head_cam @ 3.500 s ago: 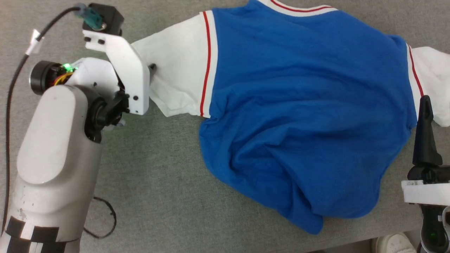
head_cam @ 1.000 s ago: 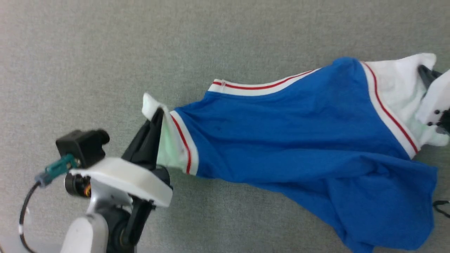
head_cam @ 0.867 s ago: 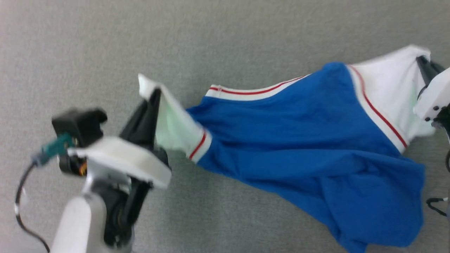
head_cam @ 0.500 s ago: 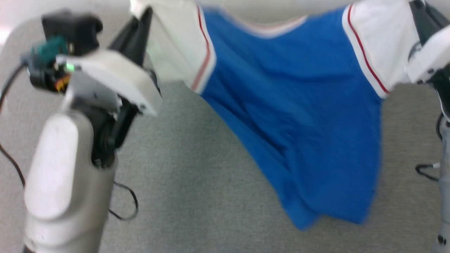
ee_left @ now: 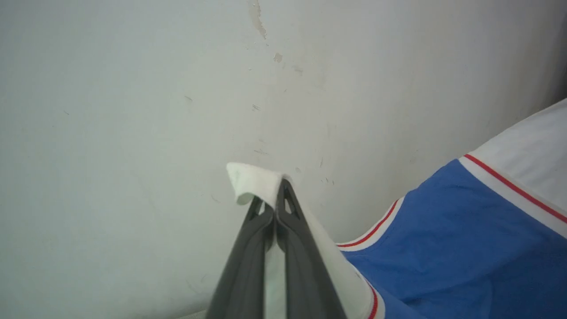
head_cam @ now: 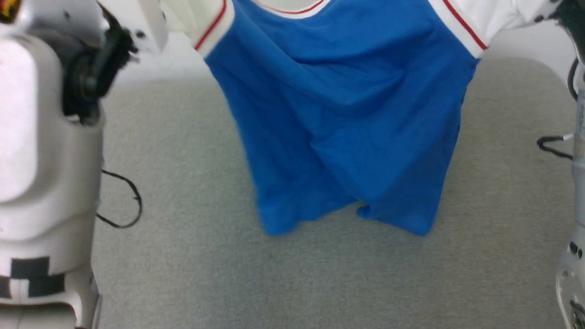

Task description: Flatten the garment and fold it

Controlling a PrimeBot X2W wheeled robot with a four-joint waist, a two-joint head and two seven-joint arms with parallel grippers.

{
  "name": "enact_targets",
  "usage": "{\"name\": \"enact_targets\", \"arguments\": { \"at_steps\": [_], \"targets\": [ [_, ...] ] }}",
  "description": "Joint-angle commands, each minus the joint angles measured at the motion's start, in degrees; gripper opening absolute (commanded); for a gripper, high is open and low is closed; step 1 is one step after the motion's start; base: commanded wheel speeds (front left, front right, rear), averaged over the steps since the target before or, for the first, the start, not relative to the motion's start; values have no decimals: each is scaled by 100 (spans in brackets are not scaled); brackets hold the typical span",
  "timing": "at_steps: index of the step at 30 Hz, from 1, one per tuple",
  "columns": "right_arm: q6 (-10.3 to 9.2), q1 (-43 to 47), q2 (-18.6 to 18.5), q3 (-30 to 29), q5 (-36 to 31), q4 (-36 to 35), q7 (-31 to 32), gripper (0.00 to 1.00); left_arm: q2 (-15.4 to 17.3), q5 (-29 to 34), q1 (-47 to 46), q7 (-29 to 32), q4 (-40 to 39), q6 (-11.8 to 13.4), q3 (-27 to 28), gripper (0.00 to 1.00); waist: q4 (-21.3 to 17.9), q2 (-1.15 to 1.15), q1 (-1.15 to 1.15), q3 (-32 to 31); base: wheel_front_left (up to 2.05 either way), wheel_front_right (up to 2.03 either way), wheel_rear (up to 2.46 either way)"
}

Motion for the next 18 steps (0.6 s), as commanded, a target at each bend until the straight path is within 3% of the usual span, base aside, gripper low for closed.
{"name": "enact_targets", "arguments": {
  "at_steps": [1,7,11,18],
  "targets": [
    [-4,-69,22,14,-23,28,26,0,35,-27,-92,35,27,-8,15,0,-200,0,1,-204,0,0,0],
    [-4,-311,97,97,3,127,397,0,162,-70,-415,490,127,12,5,0,-330,0,1,-204,0,0,0],
    [-4,-510,194,-102,-2,193,710,0,200,-62,-623,750,132,137,30,0,-396,0,1,131,0,0,0],
    [-4,-1687,107,-246,-519,471,517,0,18,358,-2138,102,429,395,35,0,-436,0,1,1310,0,0,0]
  ]
}}
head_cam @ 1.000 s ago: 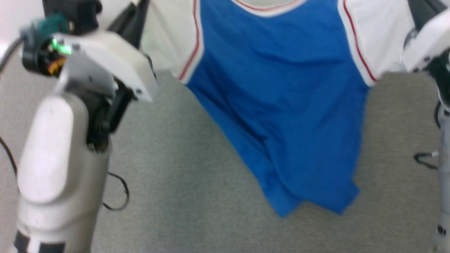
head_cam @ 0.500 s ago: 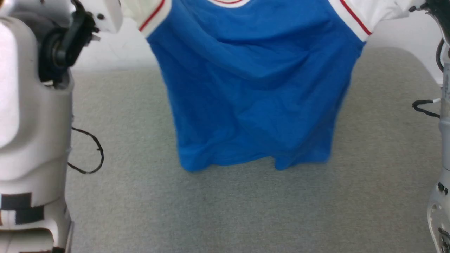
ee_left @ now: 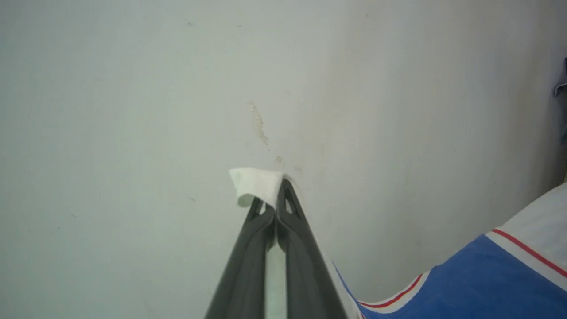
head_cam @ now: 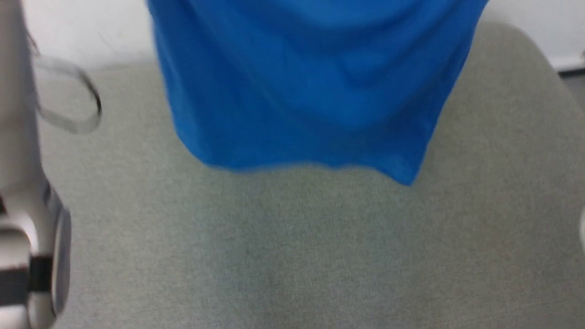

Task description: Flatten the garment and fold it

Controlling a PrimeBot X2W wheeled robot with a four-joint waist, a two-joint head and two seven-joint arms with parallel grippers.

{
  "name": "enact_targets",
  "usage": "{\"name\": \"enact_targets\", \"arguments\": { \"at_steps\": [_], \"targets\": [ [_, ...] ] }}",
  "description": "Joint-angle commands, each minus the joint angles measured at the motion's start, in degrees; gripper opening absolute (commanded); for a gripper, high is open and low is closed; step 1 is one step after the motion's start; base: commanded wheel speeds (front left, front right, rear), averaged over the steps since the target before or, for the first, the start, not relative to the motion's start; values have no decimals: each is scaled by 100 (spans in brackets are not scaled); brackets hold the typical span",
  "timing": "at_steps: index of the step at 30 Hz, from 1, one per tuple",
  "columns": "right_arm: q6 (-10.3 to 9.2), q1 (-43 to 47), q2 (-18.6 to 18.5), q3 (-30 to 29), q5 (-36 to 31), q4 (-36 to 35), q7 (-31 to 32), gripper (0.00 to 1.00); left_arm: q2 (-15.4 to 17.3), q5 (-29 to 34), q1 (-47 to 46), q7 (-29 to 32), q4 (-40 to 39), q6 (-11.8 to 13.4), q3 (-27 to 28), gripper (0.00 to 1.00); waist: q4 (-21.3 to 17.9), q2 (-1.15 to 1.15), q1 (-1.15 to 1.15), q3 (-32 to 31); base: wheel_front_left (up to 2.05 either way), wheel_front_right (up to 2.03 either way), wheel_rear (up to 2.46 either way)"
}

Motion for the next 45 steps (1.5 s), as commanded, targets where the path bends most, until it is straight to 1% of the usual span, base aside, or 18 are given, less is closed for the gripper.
{"name": "enact_targets", "arguments": {
  "at_steps": [1,5,7,8,13,18,22,26,28,32,34,37,40,42,43,45],
  "targets": [
    [-4,-221,7,-21,-98,68,-107,0,-66,90,-223,-139,99,58,-14,0,70,0,-1,971,0,0,0],
    [-4,-1160,52,-205,-419,475,-508,0,-361,275,-1229,-920,610,157,-62,0,150,0,-1,1661,0,0,0],
    [-4,-1518,104,-261,-550,658,-721,0,-467,330,-1590,-1302,862,140,-97,0,188,0,-1,1918,0,0,0],
    [-4,-1661,128,-292,-614,739,-818,0,-515,345,-1754,-1501,1009,180,-68,0,197,0,-1,2027,0,0,0],
    [-4,-2254,152,-483,-835,1107,-1346,0,-623,369,-2402,-2353,1548,307,89,0,252,0,-1,2474,0,0,0],
    [-4,-2579,-44,-499,-888,1371,-1796,0,-561,346,-2817,-3110,1811,290,241,0,290,0,-1,2914,0,0,0],
    [-4,-2669,-372,-345,-864,1475,-2083,0,-530,251,-2929,-3639,1885,145,315,0,359,0,-1,3307,0,0,0],
    [-4,-2692,-716,-154,-752,1610,-2361,0,-451,157,-2759,-4007,1986,-126,299,0,454,0,-1,3646,0,0,0],
    [-4,-2658,-840,-22,-663,1682,-2477,0,-403,70,-2621,-4158,2035,-196,365,0,477,0,-1,3757,0,0,0],
    [-4,-2546,-1049,315,-346,1690,-2650,0,-328,-125,-2332,-4369,2049,-339,494,0,523,0,-1,3891,0,0,0],
    [-4,-2423,-1174,556,-114,1600,-2721,0,-307,-214,-2119,-4429,1975,-474,496,0,552,0,-1,3887,0,0,0],
    [-4,-2141,-1432,934,353,1339,-2761,0,-311,-386,-1734,-4404,1754,-683,470,0,617,0,-1,3832,0,0,0],
    [-4,-1648,-1706,1253,909,946,-2757,0,-274,-538,-1148,-4309,1362,-844,383,0,646,0,-1,3659,0,0,0],
    [-4,-1209,-1863,1357,1257,620,-2744,0,-274,-702,-663,-4209,1034,-890,386,0,649,0,-1,3488,0,0,0],
    [-4,-1209,-1863,1357,1257,620,-2744,0,-274,-702,-663,-4209,1034,-890,386,0,649,0,-1,3488,0,0,0],
    [-4,-686,-2008,1391,1563,215,-2700,0,-276,-854,-106,-4097,649,-916,380,0,665,0,-1,3299,0,0,0]
  ]
}}
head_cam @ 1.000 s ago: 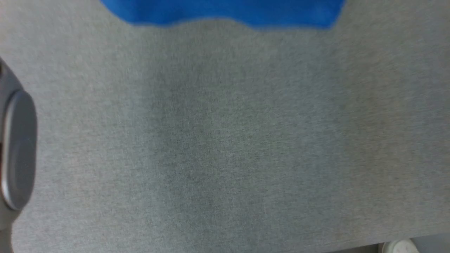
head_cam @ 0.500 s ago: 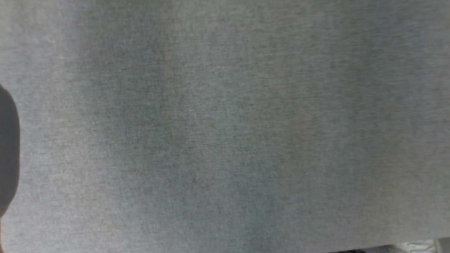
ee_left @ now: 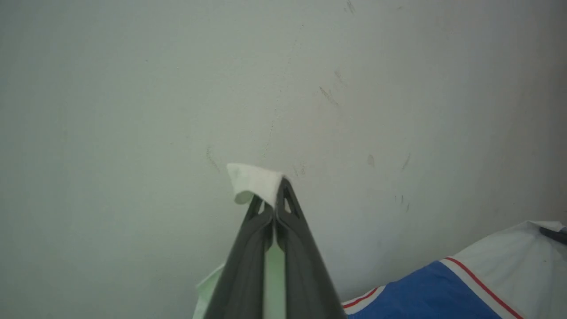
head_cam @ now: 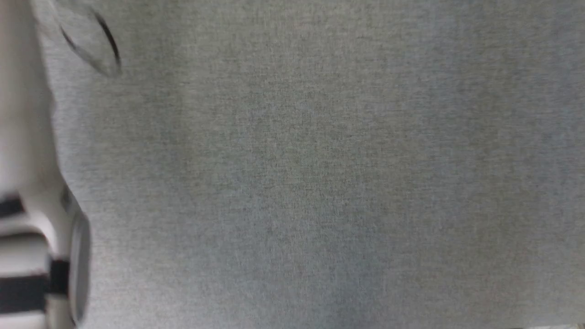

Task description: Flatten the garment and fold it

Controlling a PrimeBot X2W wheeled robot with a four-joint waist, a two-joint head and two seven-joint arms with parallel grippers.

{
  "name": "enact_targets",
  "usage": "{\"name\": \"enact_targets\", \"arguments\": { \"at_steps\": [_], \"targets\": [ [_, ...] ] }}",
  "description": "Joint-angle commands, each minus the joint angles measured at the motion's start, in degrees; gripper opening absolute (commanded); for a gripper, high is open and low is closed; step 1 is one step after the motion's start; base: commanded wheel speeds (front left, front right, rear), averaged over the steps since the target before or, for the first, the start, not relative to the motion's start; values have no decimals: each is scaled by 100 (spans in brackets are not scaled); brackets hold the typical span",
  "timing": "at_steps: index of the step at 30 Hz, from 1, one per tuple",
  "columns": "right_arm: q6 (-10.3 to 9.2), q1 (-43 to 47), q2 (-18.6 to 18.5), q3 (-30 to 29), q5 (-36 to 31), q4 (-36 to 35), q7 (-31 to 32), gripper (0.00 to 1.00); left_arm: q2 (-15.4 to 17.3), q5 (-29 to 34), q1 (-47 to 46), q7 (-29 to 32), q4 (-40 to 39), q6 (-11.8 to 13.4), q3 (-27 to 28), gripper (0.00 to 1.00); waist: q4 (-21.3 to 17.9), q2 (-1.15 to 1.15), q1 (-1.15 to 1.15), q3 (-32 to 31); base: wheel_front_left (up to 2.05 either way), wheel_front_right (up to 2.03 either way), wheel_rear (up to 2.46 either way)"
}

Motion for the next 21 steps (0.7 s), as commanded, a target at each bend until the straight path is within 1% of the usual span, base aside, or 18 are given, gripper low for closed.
{"name": "enact_targets", "arguments": {
  "at_steps": [1,4,6,9,10,12,16,21],
  "targets": [
    [-6,138,-51,5,45,-62,-3,0,7,-29,156,-7,-68,-50,-3,0,-3,0,0,-348,0,0,0],
    [-6,1052,-162,-120,375,-685,48,0,48,-131,1208,106,-776,-48,-53,0,5,0,0,-688,0,0,0],
    [-6,1712,-180,-260,538,-1079,100,0,15,-235,1985,155,-1270,10,-62,0,8,0,0,-910,0,0,0],
    [-6,2756,-103,-504,665,-1614,129,0,-30,-243,3177,101,-1970,140,-121,0,9,0,0,-1291,0,0,0],
    [-6,3095,-38,-600,693,-1766,131,0,-28,-238,3558,93,-2160,146,-176,0,9,0,0,-1423,0,0,0],
    [-6,3760,92,-741,672,-2062,151,0,50,-106,4305,59,-2480,183,-285,0,-1,0,0,-1644,0,0,0],
    [-6,5181,472,-855,650,-2460,179,0,8,-196,5759,-87,-2737,174,-517,0,1,0,0,-2155,0,0,0],
    [-6,6747,962,-823,742,-2609,273,0,7,-330,7188,-309,-2461,224,-594,0,-10,0,0,-2763,0,0,0]
  ]
}}
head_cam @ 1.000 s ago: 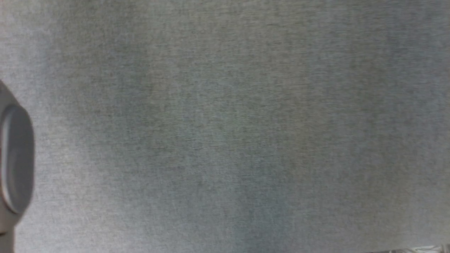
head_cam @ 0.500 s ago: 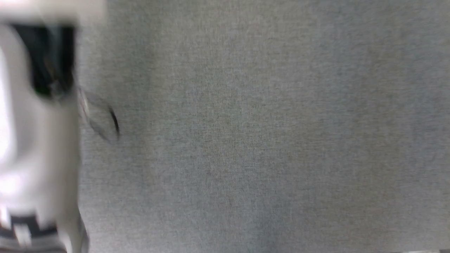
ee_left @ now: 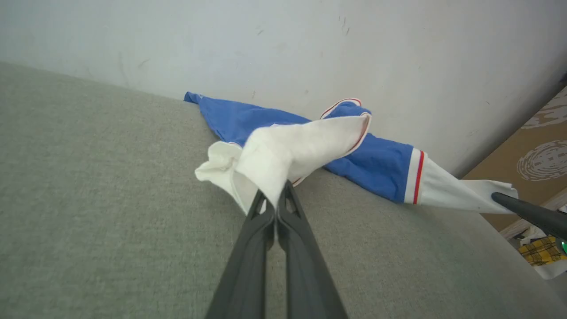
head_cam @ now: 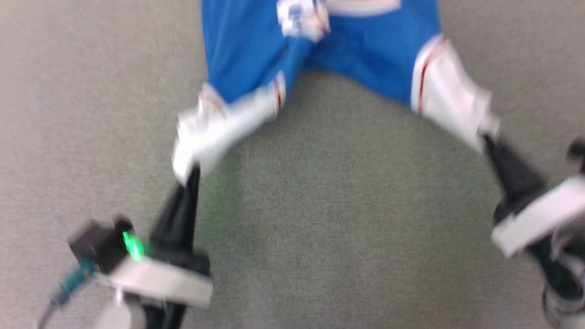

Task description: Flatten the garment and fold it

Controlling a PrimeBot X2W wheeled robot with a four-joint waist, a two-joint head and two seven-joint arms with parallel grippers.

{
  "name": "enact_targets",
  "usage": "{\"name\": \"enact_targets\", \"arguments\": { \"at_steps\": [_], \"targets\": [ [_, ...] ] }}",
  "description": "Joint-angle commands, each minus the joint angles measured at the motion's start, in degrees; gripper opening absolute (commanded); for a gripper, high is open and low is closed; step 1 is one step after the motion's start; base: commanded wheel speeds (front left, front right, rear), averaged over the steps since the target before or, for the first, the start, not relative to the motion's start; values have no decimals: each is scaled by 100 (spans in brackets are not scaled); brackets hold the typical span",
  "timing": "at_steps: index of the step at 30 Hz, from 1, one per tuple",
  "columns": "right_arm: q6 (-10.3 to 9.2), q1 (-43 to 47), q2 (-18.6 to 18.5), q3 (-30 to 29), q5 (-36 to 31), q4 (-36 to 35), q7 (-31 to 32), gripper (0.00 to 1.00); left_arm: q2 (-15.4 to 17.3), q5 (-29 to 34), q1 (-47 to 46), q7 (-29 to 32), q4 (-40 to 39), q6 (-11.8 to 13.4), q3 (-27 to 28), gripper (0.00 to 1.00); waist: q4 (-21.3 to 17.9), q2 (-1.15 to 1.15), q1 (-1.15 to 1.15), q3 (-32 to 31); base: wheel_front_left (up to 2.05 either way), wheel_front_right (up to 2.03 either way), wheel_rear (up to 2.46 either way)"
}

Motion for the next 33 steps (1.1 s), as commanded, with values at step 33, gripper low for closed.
{"name": "enact_targets", "arguments": {
  "at_steps": [33],
  "targets": [
    [-5,2898,863,-1545,-496,-120,353,0,191,-754,2444,-83,-641,308,352,0,62,0,2,-1488,0,0,0]
  ]
}}
